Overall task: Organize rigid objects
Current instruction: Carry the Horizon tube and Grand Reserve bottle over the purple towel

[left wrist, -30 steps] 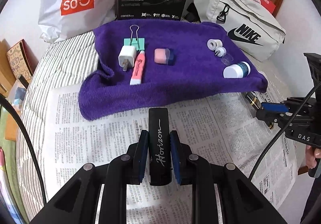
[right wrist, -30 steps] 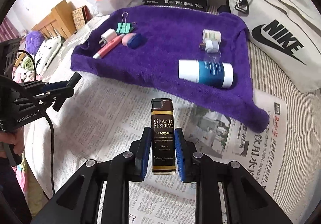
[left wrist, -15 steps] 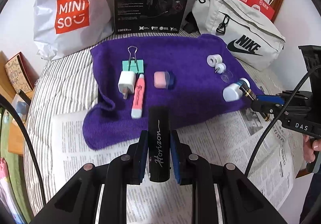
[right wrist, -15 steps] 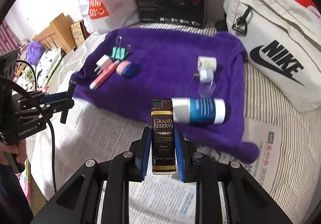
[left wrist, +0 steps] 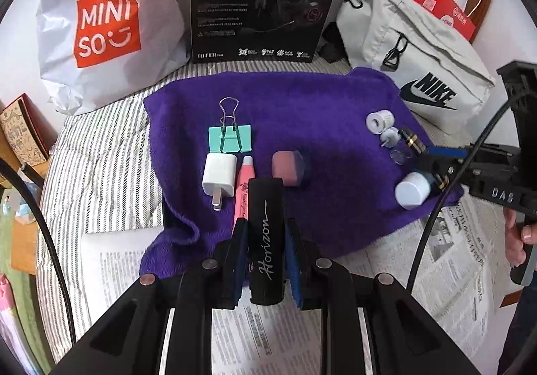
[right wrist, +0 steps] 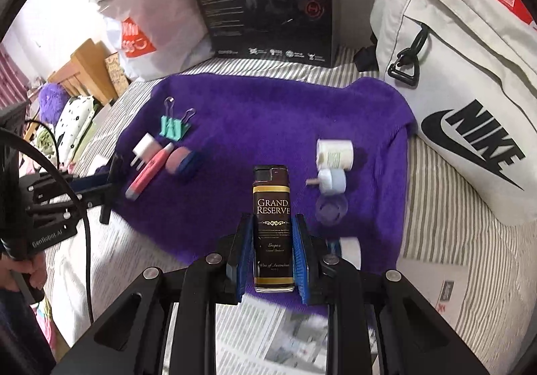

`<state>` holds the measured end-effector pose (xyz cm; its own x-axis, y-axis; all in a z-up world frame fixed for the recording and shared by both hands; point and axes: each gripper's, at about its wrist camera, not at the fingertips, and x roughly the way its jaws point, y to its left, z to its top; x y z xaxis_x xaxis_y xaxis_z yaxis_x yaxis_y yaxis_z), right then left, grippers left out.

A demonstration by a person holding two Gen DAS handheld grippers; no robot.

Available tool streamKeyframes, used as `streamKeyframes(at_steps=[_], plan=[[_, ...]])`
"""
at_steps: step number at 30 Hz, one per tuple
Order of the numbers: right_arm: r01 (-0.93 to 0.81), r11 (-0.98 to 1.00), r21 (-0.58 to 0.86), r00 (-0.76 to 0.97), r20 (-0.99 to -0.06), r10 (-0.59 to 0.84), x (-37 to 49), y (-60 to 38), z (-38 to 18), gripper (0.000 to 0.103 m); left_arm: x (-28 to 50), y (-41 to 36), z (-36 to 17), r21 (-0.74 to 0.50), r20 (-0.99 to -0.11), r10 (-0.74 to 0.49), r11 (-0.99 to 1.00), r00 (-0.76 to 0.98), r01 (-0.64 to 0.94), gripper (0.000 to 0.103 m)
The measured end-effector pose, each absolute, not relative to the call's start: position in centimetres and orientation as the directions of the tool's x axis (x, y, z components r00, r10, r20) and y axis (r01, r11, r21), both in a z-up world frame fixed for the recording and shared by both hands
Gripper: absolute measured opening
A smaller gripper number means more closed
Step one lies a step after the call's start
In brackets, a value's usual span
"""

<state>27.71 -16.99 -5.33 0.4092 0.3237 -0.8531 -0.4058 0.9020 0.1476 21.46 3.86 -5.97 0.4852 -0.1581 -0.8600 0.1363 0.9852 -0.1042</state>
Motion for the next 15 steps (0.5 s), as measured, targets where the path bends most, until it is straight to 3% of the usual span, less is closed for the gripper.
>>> streamKeyframes(at_steps=[15], plan=[[-0.394,0.909,0.138,0.379,-0.876,0.297,32.3,-16.1,-8.5,0.023,25.4,3.3,-8.2,-0.087,-0.888,-0.134,0.988,0.44,0.124,0.021]])
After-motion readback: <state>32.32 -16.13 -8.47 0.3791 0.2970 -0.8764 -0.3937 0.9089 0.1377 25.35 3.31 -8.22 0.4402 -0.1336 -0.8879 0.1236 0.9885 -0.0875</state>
